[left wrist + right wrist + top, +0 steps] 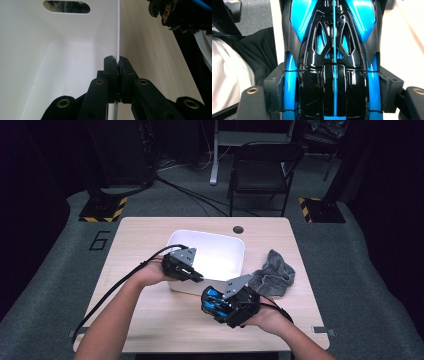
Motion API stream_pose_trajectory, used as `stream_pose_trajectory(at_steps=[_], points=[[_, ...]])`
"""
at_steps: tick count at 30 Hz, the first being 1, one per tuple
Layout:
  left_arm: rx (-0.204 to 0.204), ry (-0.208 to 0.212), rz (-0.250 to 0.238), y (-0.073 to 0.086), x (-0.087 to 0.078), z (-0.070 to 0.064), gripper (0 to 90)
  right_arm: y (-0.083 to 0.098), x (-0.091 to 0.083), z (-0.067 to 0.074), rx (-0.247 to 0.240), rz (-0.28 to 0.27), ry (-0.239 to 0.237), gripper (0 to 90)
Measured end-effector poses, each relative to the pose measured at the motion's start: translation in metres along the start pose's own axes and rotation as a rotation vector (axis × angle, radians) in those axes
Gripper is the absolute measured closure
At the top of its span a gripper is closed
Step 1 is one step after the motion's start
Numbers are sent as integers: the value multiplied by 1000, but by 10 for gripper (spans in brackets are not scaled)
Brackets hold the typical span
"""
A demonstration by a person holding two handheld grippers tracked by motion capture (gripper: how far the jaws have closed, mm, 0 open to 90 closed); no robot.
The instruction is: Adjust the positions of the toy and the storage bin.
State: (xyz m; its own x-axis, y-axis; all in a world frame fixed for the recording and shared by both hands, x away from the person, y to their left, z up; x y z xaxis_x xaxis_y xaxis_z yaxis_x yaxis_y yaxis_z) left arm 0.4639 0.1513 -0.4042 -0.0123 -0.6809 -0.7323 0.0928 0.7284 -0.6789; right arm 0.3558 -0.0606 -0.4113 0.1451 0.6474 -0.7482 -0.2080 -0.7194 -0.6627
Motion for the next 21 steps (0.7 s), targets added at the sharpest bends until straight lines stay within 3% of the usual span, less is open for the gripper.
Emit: stream_pose_trajectory(at_steps=[12, 21], points=[[11, 1, 0, 5, -5, -10, 867, -3, -28, -13, 30, -13, 47, 261], [19, 10, -6, 7, -7, -19, 867, -17, -46, -23, 18, -24, 88, 262]])
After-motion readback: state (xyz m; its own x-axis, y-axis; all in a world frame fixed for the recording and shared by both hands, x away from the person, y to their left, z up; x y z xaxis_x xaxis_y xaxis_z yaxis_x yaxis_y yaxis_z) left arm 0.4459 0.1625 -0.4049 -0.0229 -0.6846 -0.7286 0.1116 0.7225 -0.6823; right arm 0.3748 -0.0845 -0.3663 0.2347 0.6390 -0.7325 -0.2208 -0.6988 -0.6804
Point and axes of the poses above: each handheld gripper's, and its own axes: x roughly forward along the jaws, y roughly out of its underside, z roughly to its left, the point moved 2 cm from there along x, roughly forward along the jaws, and after that the axes turned 1 degree about -y, right-handed, at the moved point
